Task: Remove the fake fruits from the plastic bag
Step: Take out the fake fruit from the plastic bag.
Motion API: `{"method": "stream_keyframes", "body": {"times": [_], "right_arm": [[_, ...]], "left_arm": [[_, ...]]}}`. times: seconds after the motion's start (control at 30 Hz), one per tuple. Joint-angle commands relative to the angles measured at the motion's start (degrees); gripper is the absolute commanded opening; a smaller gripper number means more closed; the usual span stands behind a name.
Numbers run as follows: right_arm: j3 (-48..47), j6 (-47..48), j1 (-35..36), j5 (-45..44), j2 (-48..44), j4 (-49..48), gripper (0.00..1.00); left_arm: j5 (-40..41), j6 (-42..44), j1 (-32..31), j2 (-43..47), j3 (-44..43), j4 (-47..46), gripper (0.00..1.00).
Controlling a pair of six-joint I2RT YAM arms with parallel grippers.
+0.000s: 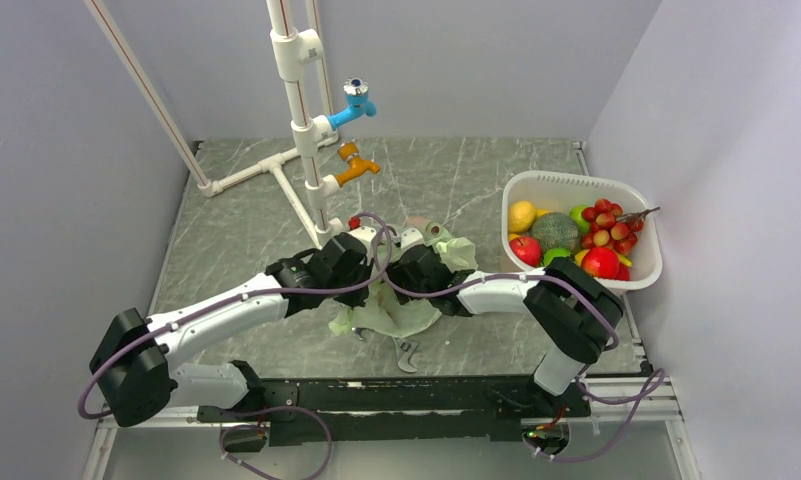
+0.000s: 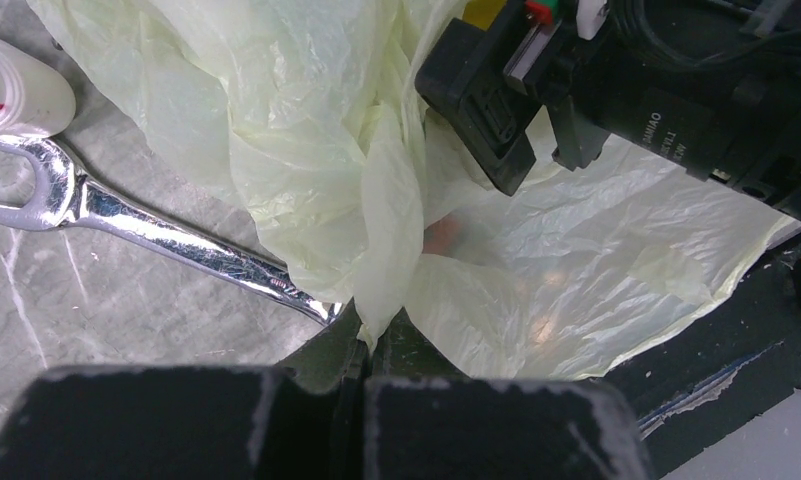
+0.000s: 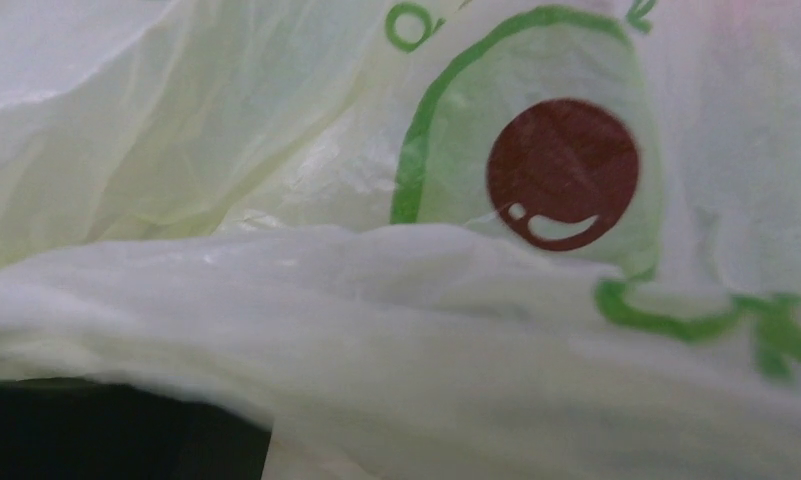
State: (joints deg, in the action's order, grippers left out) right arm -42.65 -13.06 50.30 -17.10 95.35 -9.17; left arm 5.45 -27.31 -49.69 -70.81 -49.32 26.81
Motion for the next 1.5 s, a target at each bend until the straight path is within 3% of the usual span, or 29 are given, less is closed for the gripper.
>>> {"method": "stream_keyframes", "body": {"times": [0.0,0.47,0.73,0.83,1.07,1.2,1.47], "right_arm": [[0.27,0.92,-0.02,1.83,-1.89,-4.37,0.65],[6.99,0.94,0.05,6.56,-13.25,-7.77,0.32],[10.73,-0.02,0.28,12.28,-18.6,-8.02,0.24],[11.86,-0.34,0.37,13.17,-20.37,-8.74,0.17],[10.76,0.2,0.4,9.82,-20.1,-7.7,0.13],[10.37,-0.07,0.41,8.87,-21.79,-7.47,0.04],[15.66,-1.14,0.64,16.77,-26.58,-10.06,0.0]], "left_arm": [[-0.61,-0.54,0.05,-1.06,-2.21,-1.31,0.0],[2.61,-0.17,0.04,0.5,-5.63,0.18,0.0],[5.28,-0.85,0.12,3.71,-6.42,-2.55,0.0],[6.61,-0.99,0.04,4.07,-6.02,-3.11,0.0],[4.43,-1.69,0.04,2.53,-5.16,-3.05,0.0],[4.22,-3.43,0.1,2.66,-1.27,-3.1,0.0],[2.74,-1.62,0.04,2.2,-3.88,-2.53,0.0]]}}
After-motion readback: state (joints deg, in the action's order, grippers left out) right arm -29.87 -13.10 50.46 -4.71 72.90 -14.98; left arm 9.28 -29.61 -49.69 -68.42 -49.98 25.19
